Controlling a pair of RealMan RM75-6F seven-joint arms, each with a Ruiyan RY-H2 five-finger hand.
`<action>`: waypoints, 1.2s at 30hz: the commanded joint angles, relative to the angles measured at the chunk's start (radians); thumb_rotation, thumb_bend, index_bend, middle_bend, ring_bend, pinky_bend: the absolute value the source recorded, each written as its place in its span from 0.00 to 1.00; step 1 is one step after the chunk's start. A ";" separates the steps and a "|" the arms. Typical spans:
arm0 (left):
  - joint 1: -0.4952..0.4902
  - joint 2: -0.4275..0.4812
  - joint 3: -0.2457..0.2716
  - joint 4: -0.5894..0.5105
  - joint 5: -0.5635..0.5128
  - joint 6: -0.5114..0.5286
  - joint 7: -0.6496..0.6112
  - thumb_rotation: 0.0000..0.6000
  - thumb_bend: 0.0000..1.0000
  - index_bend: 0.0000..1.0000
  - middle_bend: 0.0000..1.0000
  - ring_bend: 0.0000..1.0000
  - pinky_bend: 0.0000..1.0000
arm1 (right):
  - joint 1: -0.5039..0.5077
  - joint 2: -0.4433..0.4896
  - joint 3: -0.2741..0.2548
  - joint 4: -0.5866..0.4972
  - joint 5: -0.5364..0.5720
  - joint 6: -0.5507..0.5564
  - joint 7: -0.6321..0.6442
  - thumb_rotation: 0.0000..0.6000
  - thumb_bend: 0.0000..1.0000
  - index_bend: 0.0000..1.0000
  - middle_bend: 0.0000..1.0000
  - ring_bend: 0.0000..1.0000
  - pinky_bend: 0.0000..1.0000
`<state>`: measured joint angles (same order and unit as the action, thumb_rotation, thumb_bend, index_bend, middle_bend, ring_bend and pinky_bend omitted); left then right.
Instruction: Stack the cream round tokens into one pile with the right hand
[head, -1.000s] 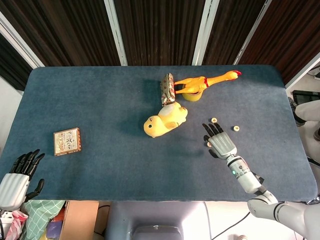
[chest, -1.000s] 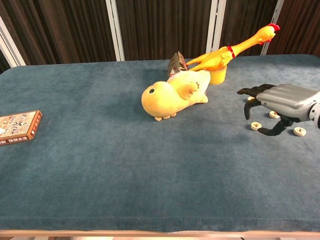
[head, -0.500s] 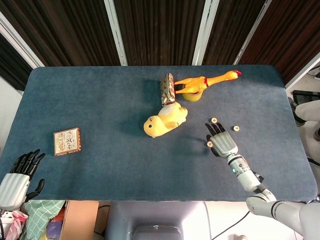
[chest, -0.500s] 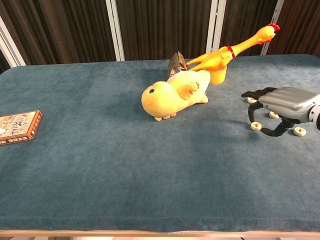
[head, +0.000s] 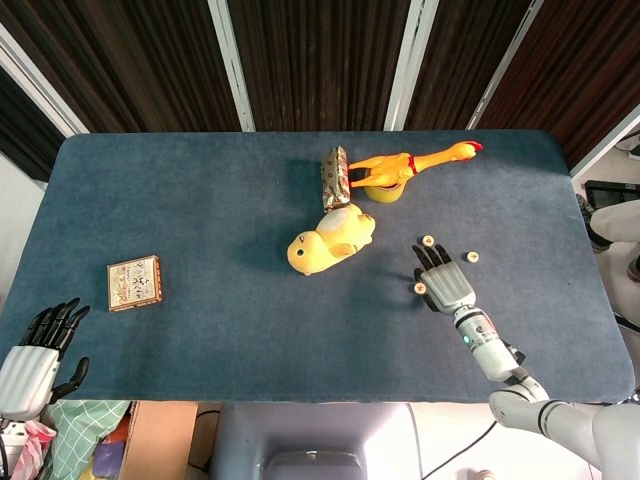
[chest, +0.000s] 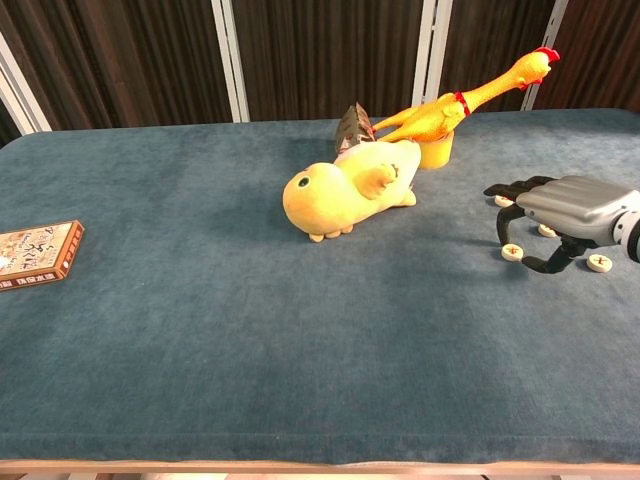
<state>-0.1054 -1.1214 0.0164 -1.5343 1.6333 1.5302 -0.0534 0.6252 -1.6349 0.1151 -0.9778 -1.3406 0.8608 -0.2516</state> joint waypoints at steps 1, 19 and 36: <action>0.000 0.000 -0.001 0.002 0.000 0.000 -0.002 1.00 0.45 0.00 0.00 0.00 0.09 | 0.001 -0.003 -0.002 0.003 0.002 0.002 -0.002 1.00 0.50 0.54 0.04 0.00 0.00; 0.000 -0.001 -0.002 0.004 0.001 0.001 0.000 1.00 0.45 0.00 0.00 0.00 0.09 | -0.010 0.038 0.041 0.000 0.037 0.061 0.056 1.00 0.50 0.64 0.10 0.00 0.00; -0.011 -0.011 -0.004 -0.001 -0.002 -0.020 0.022 1.00 0.45 0.00 0.00 0.00 0.09 | 0.014 0.011 0.033 0.148 0.087 -0.028 0.020 1.00 0.50 0.64 0.10 0.00 0.00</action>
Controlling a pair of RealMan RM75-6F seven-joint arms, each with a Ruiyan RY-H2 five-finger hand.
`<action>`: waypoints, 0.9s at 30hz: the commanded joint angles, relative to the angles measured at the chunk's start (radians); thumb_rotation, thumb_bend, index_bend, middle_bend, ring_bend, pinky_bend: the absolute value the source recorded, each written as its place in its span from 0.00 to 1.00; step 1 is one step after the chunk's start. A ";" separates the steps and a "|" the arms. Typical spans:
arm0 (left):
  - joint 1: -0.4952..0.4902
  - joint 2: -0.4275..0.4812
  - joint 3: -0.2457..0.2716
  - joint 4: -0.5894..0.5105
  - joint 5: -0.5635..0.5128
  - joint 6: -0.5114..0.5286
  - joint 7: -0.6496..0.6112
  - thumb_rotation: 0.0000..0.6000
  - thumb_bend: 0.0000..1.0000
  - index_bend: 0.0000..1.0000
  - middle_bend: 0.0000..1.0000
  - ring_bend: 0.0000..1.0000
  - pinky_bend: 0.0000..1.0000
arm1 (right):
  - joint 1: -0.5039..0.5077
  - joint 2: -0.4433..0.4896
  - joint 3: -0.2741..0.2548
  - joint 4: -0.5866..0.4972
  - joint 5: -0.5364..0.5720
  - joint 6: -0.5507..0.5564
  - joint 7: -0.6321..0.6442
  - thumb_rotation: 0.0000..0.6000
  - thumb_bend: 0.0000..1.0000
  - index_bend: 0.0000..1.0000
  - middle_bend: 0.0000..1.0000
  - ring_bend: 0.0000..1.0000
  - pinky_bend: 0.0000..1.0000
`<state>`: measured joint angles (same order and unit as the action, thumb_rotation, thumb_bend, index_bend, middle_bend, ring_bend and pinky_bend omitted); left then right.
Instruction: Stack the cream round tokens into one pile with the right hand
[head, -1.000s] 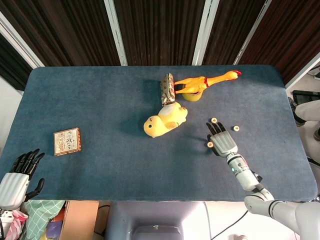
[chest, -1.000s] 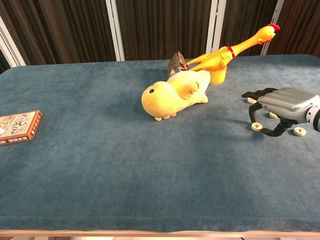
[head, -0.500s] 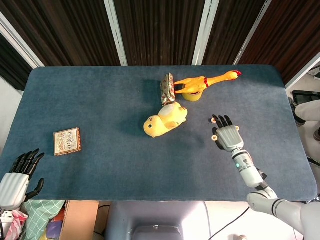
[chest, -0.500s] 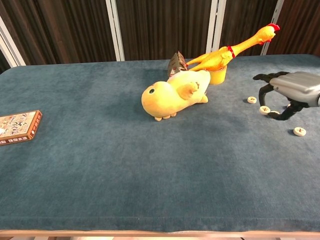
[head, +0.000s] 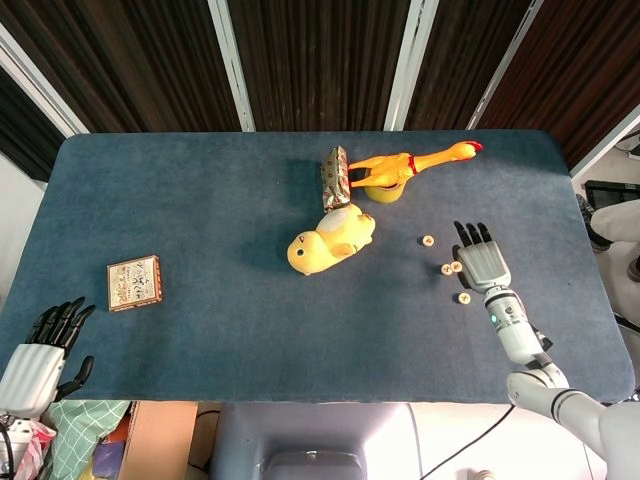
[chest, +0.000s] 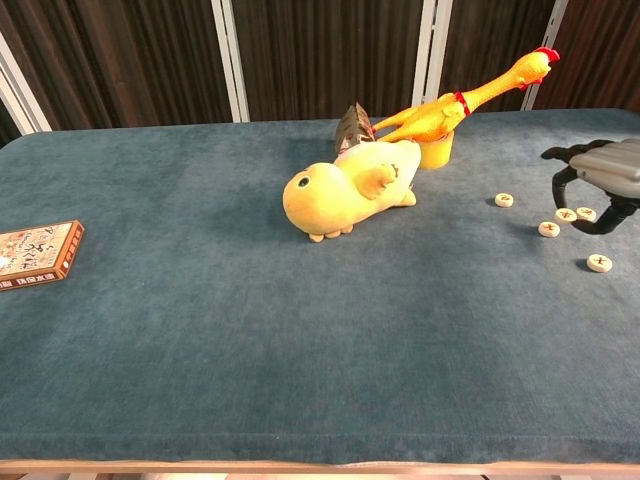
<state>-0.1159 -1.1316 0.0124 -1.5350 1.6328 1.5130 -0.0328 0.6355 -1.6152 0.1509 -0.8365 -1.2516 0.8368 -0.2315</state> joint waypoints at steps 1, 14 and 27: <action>-0.001 0.000 0.000 -0.001 -0.004 -0.005 0.003 1.00 0.45 0.00 0.00 0.00 0.09 | 0.006 -0.014 -0.003 0.012 -0.002 -0.005 0.000 1.00 0.50 0.64 0.10 0.00 0.00; 0.003 0.002 -0.001 0.001 -0.008 0.003 -0.002 1.00 0.45 0.00 0.00 0.00 0.09 | 0.019 -0.043 0.000 0.043 0.005 -0.020 -0.006 1.00 0.50 0.61 0.10 0.00 0.00; 0.005 0.002 -0.003 0.002 -0.012 0.006 -0.004 1.00 0.45 0.00 0.00 0.00 0.09 | 0.014 -0.028 0.012 0.015 0.033 -0.022 -0.031 1.00 0.50 0.43 0.10 0.00 0.00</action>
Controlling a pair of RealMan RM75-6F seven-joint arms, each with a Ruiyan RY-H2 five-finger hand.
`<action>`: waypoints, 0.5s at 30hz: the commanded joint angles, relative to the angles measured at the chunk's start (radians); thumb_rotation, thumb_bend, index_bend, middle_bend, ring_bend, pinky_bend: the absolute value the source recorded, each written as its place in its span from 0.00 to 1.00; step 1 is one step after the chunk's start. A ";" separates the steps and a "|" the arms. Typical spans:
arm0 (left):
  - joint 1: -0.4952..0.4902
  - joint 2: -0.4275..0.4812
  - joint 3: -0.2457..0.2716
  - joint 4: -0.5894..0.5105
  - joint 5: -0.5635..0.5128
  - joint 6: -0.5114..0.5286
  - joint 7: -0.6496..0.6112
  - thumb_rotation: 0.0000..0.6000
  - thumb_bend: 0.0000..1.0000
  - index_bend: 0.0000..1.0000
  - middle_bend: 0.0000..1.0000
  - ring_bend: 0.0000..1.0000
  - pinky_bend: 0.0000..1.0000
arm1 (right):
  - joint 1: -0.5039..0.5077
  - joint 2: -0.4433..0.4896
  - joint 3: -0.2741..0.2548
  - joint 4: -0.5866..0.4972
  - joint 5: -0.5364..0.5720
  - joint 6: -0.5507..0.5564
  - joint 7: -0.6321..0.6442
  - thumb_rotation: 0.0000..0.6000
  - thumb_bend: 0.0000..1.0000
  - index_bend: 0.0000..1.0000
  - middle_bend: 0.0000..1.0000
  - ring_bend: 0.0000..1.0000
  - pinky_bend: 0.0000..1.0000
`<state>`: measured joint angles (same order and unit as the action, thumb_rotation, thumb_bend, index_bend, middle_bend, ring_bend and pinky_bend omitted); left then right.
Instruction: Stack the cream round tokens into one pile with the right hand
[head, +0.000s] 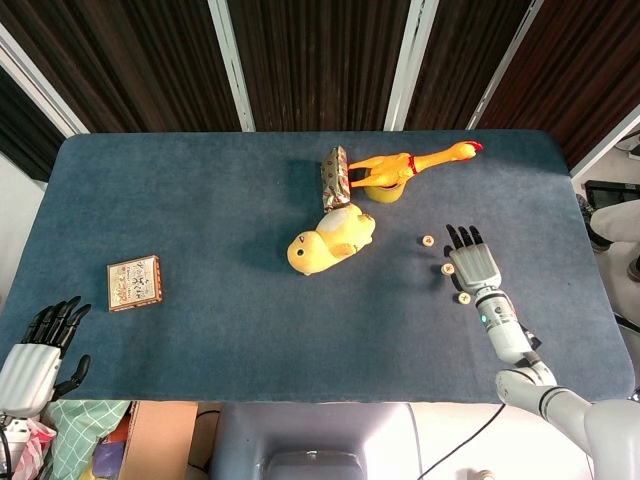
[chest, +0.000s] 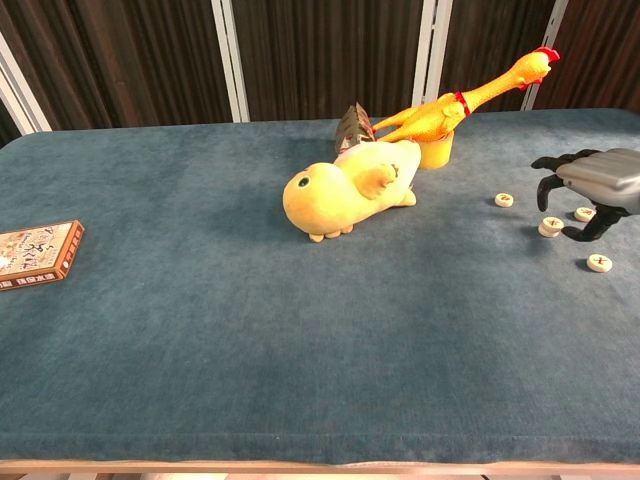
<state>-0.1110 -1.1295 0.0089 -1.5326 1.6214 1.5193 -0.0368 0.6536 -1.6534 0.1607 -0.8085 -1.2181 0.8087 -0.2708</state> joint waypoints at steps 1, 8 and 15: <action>0.001 0.001 0.000 -0.001 -0.001 0.001 0.000 1.00 0.45 0.00 0.00 0.00 0.09 | -0.009 0.022 0.002 -0.028 -0.004 0.016 0.016 1.00 0.50 0.42 0.10 0.00 0.00; 0.002 0.001 -0.003 -0.001 -0.007 0.001 0.005 1.00 0.45 0.00 0.00 0.00 0.09 | -0.100 0.187 -0.056 -0.288 -0.139 0.210 0.113 1.00 0.45 0.39 0.09 0.00 0.00; 0.003 -0.002 0.000 -0.007 -0.002 0.003 0.013 1.00 0.45 0.00 0.00 0.00 0.09 | -0.198 0.344 -0.188 -0.492 -0.325 0.365 0.151 1.00 0.38 0.42 0.09 0.00 0.00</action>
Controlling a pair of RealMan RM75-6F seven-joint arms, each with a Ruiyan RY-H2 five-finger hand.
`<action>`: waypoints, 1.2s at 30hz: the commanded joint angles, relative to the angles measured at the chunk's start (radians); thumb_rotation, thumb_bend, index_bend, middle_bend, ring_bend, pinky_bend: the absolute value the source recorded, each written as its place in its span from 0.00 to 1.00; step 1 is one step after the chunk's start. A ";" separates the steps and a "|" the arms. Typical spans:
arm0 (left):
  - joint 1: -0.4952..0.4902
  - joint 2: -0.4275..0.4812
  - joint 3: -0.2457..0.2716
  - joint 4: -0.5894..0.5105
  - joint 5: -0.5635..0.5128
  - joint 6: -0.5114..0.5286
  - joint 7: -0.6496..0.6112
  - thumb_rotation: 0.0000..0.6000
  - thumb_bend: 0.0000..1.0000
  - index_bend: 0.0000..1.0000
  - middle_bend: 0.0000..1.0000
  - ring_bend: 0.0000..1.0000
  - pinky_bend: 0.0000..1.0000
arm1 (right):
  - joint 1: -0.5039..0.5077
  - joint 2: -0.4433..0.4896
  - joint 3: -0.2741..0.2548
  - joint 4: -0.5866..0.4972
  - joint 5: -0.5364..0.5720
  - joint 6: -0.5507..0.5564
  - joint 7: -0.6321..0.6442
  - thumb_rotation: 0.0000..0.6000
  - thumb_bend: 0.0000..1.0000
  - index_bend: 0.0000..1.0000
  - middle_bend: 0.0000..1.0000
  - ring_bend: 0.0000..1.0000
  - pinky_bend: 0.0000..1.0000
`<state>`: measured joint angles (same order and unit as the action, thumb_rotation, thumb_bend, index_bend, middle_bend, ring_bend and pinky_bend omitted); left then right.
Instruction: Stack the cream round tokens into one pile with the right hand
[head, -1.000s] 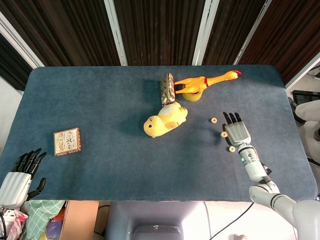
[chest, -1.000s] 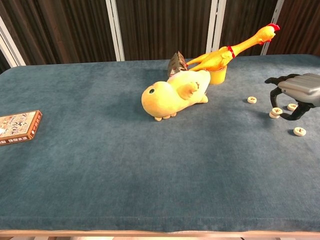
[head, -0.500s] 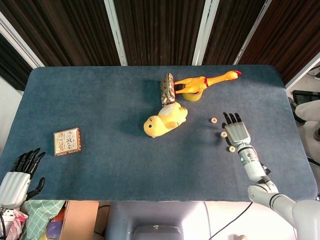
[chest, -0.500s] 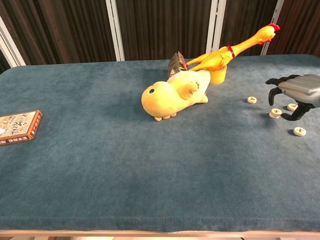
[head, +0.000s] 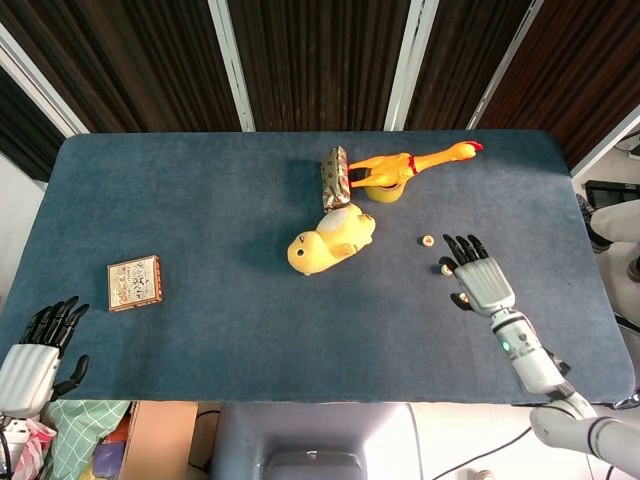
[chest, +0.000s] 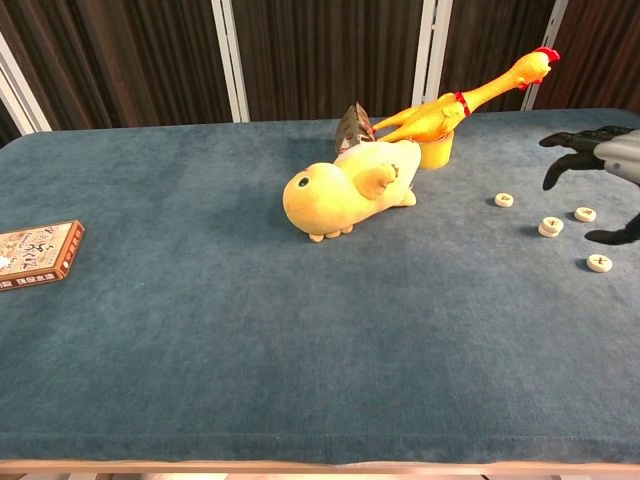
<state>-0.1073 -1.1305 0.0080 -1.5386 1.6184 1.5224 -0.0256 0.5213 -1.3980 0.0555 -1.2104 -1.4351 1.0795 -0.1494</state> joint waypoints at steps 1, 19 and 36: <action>-0.001 -0.001 0.001 -0.002 0.004 0.000 0.003 1.00 0.45 0.00 0.00 0.00 0.09 | -0.077 0.100 -0.102 -0.097 -0.132 0.109 0.023 1.00 0.38 0.43 0.09 0.00 0.00; -0.004 -0.002 0.004 0.000 0.008 -0.006 0.003 1.00 0.45 0.00 0.00 0.00 0.09 | -0.021 -0.058 -0.063 0.157 -0.075 -0.049 0.000 1.00 0.37 0.51 0.09 0.00 0.00; -0.006 0.003 0.004 0.001 0.005 -0.011 -0.010 1.00 0.46 0.00 0.00 0.00 0.09 | 0.001 -0.127 -0.036 0.298 -0.031 -0.109 0.048 1.00 0.42 0.56 0.09 0.00 0.00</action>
<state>-0.1133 -1.1269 0.0121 -1.5379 1.6236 1.5117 -0.0354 0.5215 -1.5235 0.0183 -0.9142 -1.4670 0.9711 -0.1024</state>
